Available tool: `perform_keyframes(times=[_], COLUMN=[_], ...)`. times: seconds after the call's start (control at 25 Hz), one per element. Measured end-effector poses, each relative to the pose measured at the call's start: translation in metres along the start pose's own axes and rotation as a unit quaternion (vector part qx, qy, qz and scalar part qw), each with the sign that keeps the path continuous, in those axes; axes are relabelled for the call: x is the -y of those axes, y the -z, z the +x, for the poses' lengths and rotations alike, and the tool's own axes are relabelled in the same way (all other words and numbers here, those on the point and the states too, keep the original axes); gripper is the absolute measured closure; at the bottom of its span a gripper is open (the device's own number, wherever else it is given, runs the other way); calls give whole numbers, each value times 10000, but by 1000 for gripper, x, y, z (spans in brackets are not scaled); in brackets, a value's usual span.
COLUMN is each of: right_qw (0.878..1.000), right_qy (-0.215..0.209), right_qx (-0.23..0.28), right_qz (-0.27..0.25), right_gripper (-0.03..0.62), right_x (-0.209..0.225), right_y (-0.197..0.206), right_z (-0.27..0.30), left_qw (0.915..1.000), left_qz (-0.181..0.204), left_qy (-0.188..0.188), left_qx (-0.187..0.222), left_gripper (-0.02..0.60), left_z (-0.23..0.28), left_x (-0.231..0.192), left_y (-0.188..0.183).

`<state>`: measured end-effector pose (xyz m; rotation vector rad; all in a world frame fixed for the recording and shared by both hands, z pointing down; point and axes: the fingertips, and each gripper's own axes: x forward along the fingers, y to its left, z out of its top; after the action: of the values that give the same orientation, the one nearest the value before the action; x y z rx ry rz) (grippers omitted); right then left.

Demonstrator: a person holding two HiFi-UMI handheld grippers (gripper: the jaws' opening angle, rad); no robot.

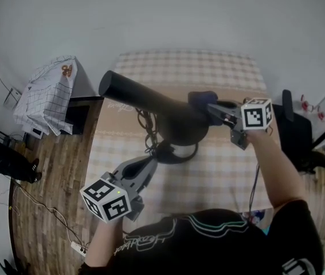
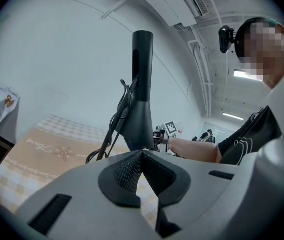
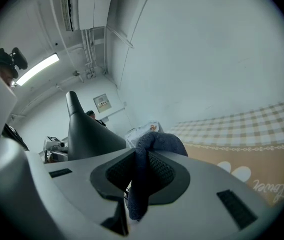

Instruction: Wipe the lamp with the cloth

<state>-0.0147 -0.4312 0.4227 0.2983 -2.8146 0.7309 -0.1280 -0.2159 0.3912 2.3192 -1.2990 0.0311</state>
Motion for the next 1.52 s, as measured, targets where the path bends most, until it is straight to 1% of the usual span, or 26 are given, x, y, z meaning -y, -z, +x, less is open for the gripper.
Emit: perform_keyframes(times=[0.2,0.32,0.48,0.64,0.84,0.96,1.04,1.2,1.28,1.4,1.52], right_qw=[9991,9971,9914,9830,9712,9669,9662,9687,9714,9736,9758], right_qy=[363,701,1230,1674,2024,2018,1949,1827,1698,1568,1409], right_qx=[190,292,440,702,1121,1474,1608,1495,1463,1458,1455], right_qz=[134,90,-90,-270,-563,-519,-516,-770,-788,-798,-825], right_gripper=[537,537,537,537,537,537,537,537,537,537,536], right_x=[-1,-4,-21,-57,-124,-170,-200,-248,-267,-292,-324], right_y=[17,30,41,51,61,62,65,84,93,108,128], right_z=[-19,-33,-55,-78,-93,-95,-93,-92,-98,-108,-127], left_qw=[9999,9998,9990,9975,9928,9889,9867,9838,9829,9826,9831], left_qz=[-70,-39,-27,32,214,354,446,515,540,584,605], left_qy=[79,196,414,665,1119,1395,1532,1707,1756,1761,1722], left_qx=[-58,-76,-147,-241,-363,-359,-305,-177,-135,-112,-122], left_gripper=[581,581,581,581,581,581,581,581,581,581,581], left_z=[0,0,-1,-4,-13,-21,-29,-45,-55,-70,-89], left_x=[-5,-8,-11,-12,-3,6,16,42,60,90,129], left_y=[6,11,13,16,26,26,25,29,34,44,63])
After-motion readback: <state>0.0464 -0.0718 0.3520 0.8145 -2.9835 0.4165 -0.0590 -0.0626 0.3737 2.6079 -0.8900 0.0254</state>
